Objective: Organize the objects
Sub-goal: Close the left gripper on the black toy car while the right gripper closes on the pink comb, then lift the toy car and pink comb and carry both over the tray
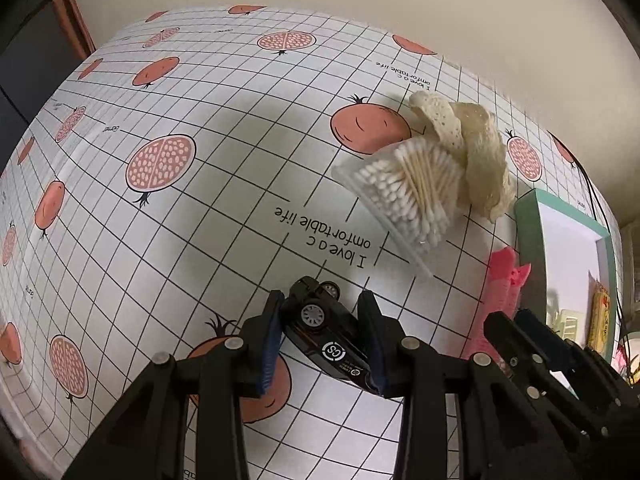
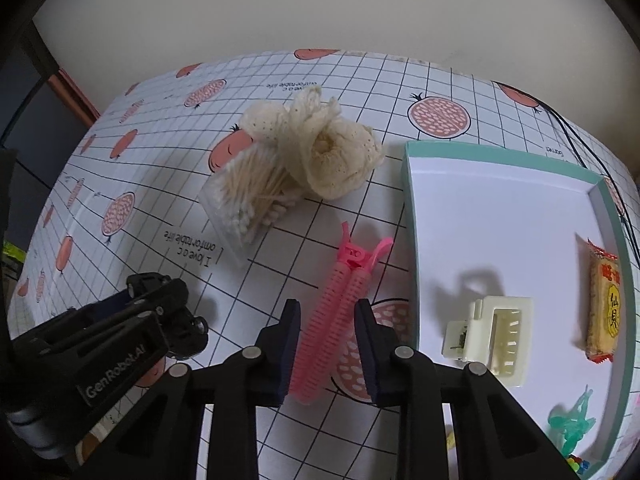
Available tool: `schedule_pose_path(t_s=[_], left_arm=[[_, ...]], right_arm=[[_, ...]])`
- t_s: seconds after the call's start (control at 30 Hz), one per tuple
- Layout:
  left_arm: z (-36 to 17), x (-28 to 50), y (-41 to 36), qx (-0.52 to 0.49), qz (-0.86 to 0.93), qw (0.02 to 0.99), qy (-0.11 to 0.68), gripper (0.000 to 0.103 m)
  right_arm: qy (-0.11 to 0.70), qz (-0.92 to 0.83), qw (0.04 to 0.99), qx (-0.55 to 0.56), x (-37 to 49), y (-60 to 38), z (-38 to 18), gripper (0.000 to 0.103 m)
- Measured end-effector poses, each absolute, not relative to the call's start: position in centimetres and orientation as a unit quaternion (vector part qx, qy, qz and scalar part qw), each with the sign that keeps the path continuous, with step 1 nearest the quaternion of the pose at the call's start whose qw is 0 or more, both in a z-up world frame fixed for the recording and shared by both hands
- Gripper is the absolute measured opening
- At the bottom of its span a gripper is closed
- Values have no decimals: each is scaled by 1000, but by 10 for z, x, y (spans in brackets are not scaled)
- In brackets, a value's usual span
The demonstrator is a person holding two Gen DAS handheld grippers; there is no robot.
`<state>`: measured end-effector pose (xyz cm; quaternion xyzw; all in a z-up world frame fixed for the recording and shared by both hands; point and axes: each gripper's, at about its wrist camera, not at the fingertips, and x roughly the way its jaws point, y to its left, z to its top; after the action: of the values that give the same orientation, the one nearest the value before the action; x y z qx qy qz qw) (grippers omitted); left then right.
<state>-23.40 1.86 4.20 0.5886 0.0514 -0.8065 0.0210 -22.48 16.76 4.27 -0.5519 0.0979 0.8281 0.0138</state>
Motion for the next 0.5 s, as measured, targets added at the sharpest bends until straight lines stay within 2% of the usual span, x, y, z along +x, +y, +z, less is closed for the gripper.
schedule_pose_path(t_s=[0.5], left_arm=[[37, -244, 21, 590, -806, 13, 50, 39]], right_arm=[[90, 829, 16, -552, -226, 162, 35, 30]])
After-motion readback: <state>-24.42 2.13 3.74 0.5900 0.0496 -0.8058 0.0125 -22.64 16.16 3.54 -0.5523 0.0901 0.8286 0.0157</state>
